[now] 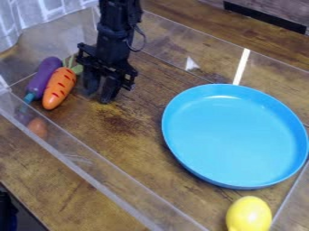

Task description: Move the carrot to the left side

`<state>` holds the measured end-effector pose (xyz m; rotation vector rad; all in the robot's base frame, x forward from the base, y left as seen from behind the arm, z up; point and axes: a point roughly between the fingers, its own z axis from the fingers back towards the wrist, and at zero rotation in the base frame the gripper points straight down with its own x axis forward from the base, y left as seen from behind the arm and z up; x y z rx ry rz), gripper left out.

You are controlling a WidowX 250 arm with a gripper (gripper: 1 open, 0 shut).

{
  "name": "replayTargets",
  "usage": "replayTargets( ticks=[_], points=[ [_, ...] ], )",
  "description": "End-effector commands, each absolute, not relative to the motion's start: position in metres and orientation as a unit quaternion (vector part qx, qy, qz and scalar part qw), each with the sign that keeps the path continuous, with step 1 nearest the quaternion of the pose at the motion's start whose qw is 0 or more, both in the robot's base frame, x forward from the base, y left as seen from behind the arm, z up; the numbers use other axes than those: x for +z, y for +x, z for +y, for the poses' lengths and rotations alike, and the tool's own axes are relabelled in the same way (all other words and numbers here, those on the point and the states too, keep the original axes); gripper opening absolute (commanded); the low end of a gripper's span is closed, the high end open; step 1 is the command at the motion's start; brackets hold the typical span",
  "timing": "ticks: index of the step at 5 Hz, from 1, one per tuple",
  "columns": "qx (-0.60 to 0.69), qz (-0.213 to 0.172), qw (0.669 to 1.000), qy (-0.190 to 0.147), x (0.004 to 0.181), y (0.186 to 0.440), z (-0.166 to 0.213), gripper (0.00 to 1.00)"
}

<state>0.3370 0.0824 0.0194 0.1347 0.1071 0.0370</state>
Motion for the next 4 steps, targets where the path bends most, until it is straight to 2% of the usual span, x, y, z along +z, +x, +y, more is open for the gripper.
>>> replayTargets(
  ticks=[1, 4],
  points=[
    [0.018, 0.041, 0.997, 0.063, 0.032, 0.334, 0.086, 1.0],
    [0.01, 0.039, 0.998, 0.052, 0.042, 0.318, 0.102, 1.0]
  ],
)
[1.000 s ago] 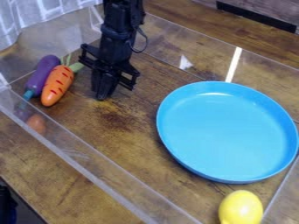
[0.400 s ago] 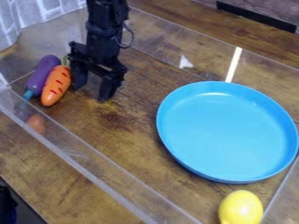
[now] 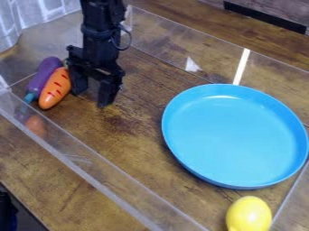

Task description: Move the carrot to the left side

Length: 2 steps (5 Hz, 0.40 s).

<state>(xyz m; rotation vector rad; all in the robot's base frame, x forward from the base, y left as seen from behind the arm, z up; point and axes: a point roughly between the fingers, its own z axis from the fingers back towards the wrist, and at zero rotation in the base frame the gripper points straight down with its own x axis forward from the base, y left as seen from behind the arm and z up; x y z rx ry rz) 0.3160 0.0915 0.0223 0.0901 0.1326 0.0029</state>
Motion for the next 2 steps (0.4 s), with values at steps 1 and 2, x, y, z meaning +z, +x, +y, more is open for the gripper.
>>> replayTargets(
  ticks=[1, 2],
  points=[
    [0.013, 0.041, 0.997, 0.056, 0.0456, 0.3139, 0.1101, 1.0],
    [0.016, 0.042, 0.997, 0.06, 0.0511, 0.3095, 0.119, 1.0]
  ],
)
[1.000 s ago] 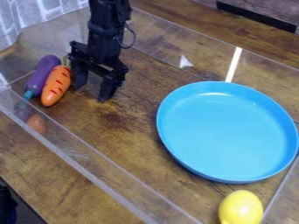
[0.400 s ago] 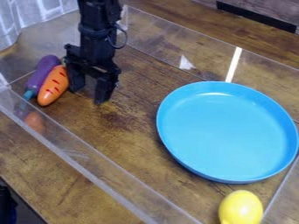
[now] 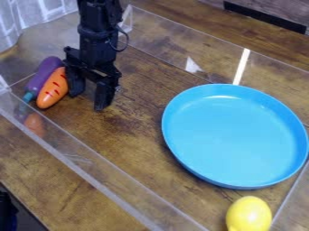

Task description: Move the carrot to the left side

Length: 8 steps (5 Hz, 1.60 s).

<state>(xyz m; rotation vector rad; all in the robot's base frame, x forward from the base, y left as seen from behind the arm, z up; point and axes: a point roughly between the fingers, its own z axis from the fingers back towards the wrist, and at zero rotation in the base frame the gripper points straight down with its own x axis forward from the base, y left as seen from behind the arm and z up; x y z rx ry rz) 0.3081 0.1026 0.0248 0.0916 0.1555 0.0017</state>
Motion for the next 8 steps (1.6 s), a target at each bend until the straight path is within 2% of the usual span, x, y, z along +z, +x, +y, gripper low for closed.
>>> replayTargets(
  ticks=[1, 3, 6, 8],
  points=[
    [0.019, 0.043, 0.997, 0.065, 0.057, 0.305, 0.129, 1.0],
    [0.024, 0.041, 0.996, 0.074, 0.065, 0.297, 0.151, 1.0],
    [0.03, 0.031, 0.996, 0.084, 0.06, 0.3, 0.179, 1.0],
    [0.037, 0.016, 0.995, 0.089, 0.062, 0.296, 0.198, 1.0]
  ],
)
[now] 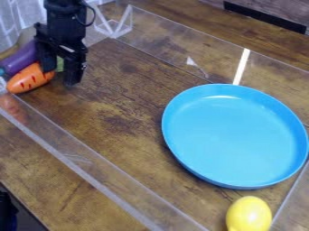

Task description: Move the carrot to the left side

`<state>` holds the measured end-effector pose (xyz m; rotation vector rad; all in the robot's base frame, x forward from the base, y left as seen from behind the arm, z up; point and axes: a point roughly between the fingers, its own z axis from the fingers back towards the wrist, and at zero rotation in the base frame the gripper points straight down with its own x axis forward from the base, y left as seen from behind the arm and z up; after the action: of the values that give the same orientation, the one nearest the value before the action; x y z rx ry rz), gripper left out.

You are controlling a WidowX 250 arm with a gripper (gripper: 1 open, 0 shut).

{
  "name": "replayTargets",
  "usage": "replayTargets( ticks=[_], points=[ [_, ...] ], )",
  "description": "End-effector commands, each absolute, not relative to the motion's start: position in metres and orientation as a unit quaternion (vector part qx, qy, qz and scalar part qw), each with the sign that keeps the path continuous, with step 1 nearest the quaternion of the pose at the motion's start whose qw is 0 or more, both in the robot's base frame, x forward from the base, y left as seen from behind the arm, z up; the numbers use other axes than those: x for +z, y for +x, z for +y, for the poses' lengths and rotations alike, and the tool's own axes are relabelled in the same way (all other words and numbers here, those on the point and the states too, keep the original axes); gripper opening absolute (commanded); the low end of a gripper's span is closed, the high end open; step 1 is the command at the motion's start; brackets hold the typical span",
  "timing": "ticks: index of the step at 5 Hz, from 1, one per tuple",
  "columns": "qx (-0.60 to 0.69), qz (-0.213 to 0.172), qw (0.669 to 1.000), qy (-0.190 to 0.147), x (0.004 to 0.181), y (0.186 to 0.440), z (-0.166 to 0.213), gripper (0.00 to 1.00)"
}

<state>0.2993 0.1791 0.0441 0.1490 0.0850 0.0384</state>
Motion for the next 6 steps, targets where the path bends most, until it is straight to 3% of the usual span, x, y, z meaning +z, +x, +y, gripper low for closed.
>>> replayTargets(
  ticks=[1, 4, 5, 6],
  points=[
    [0.04, 0.014, 0.995, 0.089, 0.058, 0.295, 0.204, 1.0],
    [0.047, 0.01, 0.995, 0.089, 0.045, 0.292, 0.215, 1.0],
    [0.05, 0.011, 0.996, 0.079, 0.034, 0.293, 0.206, 1.0],
    [0.048, 0.008, 0.997, 0.066, 0.024, 0.297, 0.2, 0.0]
  ],
)
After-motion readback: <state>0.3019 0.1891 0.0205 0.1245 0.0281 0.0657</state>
